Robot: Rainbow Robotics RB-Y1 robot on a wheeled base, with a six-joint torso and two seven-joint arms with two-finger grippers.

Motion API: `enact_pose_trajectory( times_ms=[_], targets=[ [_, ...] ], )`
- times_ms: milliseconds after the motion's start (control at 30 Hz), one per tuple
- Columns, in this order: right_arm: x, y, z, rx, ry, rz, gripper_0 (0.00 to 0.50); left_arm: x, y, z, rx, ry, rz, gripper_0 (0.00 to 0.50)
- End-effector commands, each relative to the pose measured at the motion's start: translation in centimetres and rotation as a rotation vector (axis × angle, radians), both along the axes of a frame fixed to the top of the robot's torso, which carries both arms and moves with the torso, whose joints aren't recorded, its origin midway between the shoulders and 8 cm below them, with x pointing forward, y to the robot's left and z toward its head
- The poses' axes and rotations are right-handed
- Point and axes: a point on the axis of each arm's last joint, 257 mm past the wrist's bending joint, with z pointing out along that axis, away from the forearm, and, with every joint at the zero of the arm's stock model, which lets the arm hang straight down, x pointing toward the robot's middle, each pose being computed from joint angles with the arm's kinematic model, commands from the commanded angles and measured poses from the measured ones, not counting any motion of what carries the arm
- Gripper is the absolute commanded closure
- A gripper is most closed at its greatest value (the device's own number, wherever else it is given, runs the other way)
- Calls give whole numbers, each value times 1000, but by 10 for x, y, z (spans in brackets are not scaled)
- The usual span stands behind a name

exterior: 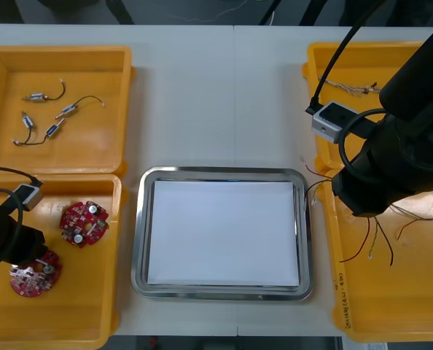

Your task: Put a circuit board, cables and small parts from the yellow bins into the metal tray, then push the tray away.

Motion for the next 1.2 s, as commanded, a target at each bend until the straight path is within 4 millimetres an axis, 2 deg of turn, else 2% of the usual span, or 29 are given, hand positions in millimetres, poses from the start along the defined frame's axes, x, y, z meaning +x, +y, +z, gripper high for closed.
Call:
enact_pose_trajectory(
  times_ms=[33,700,733,800,833,1200],
  targets=[
    [1,9,11,-10,-41,41,500,12,15,12,86,-28,-110,0],
    [1,9,11,-11,-41,37,500,5,19,5,85,-24,-105,0],
    [0,9,10,-11,-39,36,500,4,20,5,86,-22,-105,21],
    [0,9,10,-11,-39,36,500,4,19,4,85,-23,-105,485],
    [0,9,10,-11,-39,36,500,4,20,4,86,-21,-104,500],
    [0,9,11,-10,-39,35,500,2,18,3,77,-17,-103,500]
  ],
)
